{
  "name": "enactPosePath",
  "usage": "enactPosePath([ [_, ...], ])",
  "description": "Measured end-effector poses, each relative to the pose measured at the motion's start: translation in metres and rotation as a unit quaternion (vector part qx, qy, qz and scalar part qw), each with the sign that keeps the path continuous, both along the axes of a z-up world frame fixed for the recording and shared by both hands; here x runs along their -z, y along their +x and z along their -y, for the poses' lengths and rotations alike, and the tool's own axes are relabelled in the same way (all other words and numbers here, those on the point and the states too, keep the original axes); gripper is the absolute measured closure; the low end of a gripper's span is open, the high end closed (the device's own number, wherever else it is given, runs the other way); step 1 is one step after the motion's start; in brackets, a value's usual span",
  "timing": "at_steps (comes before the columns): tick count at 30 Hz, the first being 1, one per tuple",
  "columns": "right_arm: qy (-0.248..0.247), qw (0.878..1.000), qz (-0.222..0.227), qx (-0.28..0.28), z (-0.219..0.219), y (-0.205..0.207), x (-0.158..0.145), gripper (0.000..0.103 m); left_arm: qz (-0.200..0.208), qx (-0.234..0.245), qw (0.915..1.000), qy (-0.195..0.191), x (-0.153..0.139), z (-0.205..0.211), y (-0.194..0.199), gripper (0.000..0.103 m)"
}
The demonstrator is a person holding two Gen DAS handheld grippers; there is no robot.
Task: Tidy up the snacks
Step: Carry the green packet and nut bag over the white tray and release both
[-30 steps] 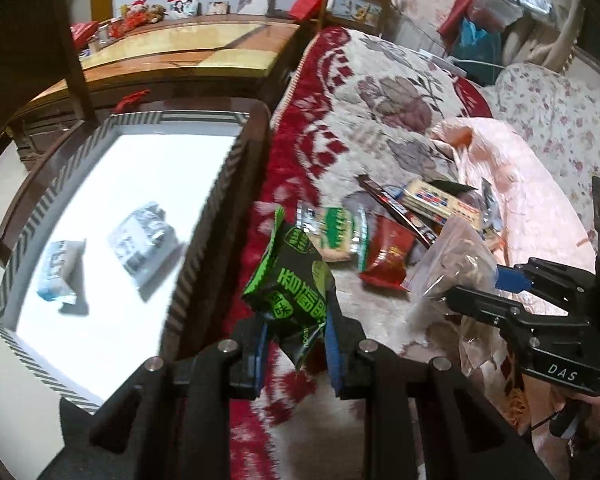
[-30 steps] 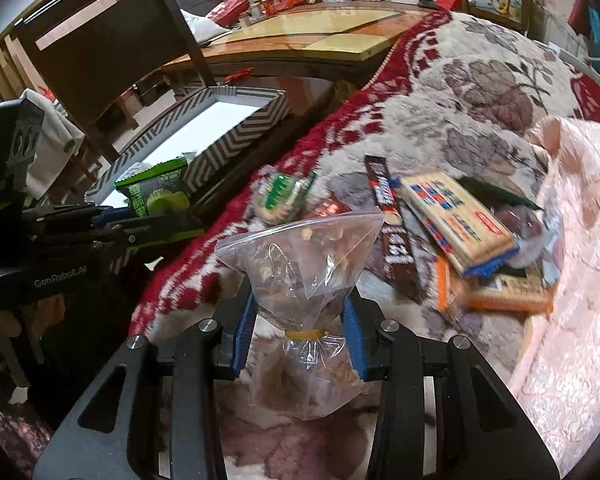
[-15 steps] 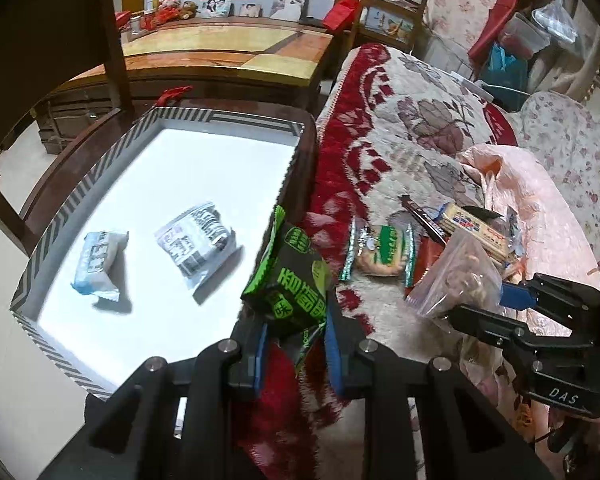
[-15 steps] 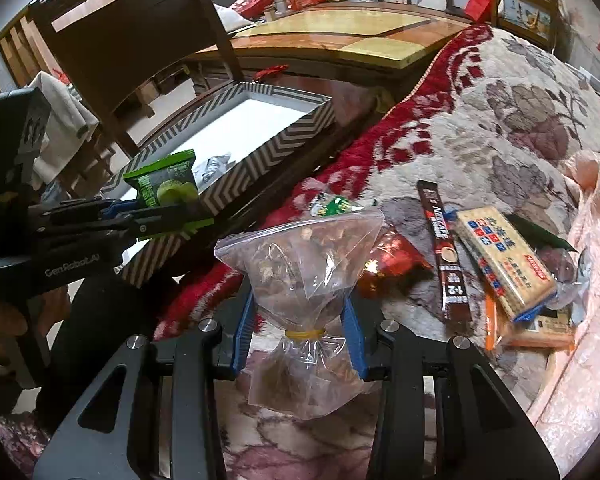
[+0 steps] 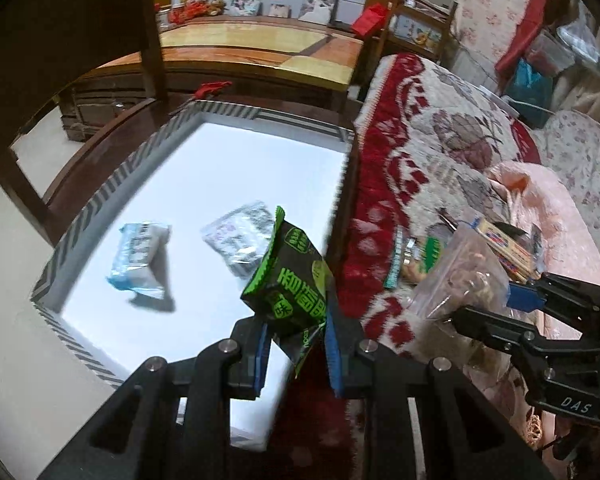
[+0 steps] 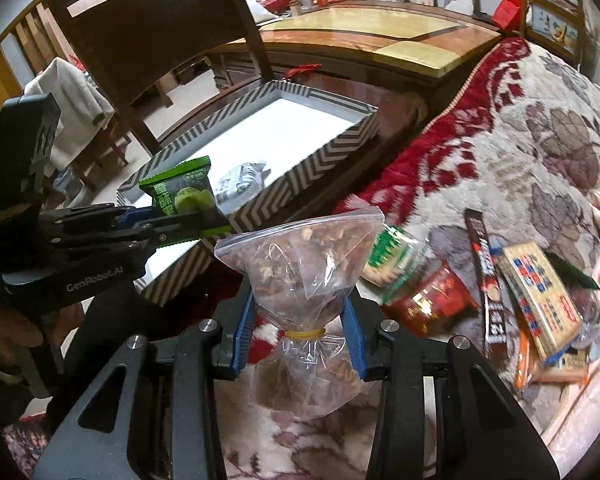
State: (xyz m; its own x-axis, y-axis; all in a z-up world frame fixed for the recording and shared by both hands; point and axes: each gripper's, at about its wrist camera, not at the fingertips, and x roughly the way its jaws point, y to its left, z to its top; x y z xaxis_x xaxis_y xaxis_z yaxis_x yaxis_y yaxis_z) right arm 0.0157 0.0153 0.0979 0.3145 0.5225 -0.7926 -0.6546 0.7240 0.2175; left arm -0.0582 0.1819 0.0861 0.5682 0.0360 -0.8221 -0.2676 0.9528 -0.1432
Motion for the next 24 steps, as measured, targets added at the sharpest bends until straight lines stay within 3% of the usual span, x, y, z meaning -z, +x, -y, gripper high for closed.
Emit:
enactPosePath([
  [11, 0.003, 0.999, 0.003, -0.042, -0.058, 0.022, -0.013, 0.065, 0.003, -0.064, 0.9979, -0.012, -0.001, -0.061, -0.007, 0.077],
  [24, 0.015, 0.997, -0.009, -0.071, -0.142, 0.07, -0.011, 0.065, -0.003, -0.086, 0.9923, -0.089, 0.009, -0.123, -0.008, 0.077],
])
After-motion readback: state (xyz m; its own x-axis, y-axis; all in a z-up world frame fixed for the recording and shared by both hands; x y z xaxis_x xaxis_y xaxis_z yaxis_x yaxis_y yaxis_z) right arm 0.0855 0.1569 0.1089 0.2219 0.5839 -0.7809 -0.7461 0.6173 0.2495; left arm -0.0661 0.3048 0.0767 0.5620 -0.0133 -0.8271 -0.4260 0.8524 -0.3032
